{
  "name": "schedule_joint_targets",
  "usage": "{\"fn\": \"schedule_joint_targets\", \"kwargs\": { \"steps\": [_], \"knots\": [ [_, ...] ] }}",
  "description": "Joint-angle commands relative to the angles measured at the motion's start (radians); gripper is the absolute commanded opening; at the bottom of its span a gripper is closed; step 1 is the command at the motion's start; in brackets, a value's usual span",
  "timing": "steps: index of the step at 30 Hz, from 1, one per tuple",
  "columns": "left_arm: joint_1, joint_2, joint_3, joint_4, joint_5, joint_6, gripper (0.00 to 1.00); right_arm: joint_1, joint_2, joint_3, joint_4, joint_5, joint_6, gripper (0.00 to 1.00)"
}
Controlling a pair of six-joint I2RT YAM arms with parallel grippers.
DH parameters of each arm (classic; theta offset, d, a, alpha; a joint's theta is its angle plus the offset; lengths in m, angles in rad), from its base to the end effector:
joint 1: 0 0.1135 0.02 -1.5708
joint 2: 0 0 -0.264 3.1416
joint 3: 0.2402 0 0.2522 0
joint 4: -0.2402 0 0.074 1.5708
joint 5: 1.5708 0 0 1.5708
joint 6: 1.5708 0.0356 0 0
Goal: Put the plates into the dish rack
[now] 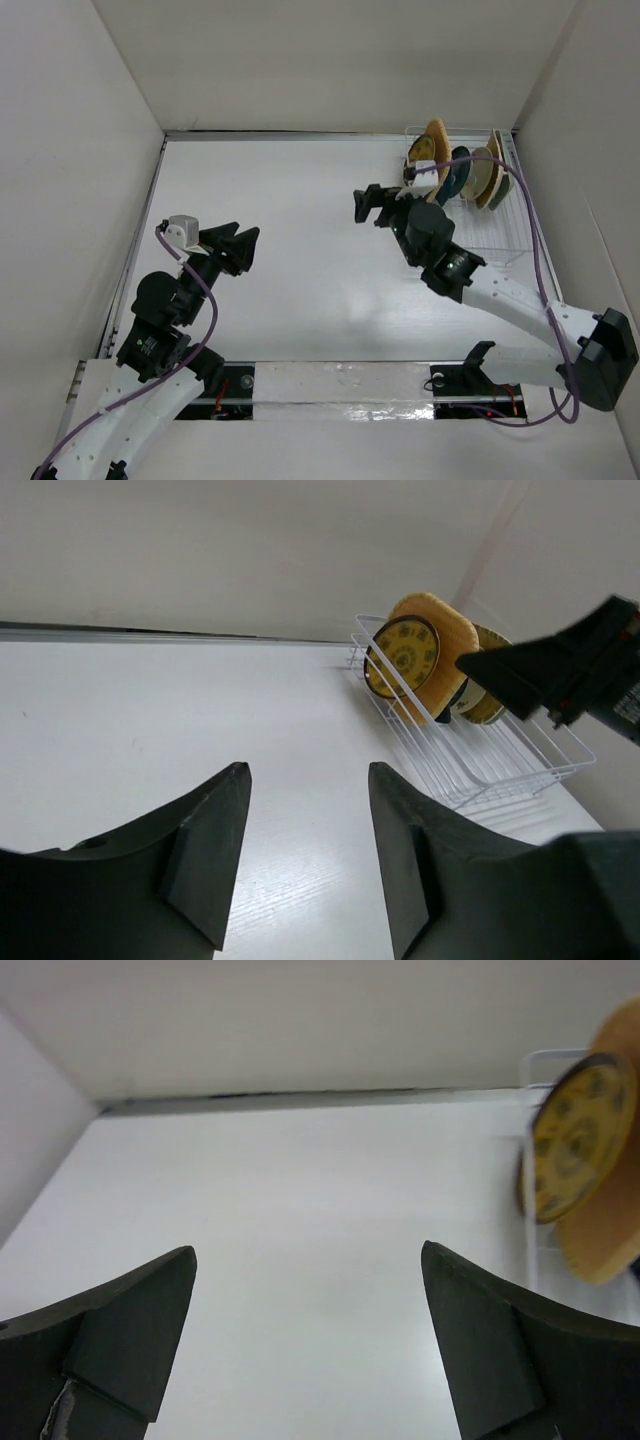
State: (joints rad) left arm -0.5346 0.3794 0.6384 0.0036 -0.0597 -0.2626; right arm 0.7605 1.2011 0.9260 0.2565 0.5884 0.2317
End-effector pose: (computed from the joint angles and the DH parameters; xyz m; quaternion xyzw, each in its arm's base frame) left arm 0.0888 -0.0501 0.3604 0.0590 0.6058 -0.2911 0.7381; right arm 0.2167 0.1789 0.3489 0.0176 0.7123 0.1371 0.6881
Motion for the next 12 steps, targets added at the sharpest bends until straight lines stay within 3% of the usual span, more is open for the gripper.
{"fn": "schedule_joint_targets", "kwargs": {
  "steps": [1, 6, 12],
  "knots": [
    [0.005, 0.0, 0.009, 0.062, 0.008, 0.008, 0.49, 0.08, -0.121, -0.078, 0.115, -0.097, -0.008, 1.0],
    [0.005, -0.033, 0.0, 0.078, -0.005, 0.016, 0.52, 0.154, -0.302, -0.209, 0.155, -0.211, 0.004, 1.0],
    [0.005, -0.077, -0.022, 0.107, 0.011, 0.016, 0.51, 0.175, -0.363, -0.213, 0.086, -0.148, -0.002, 1.0]
  ]
}}
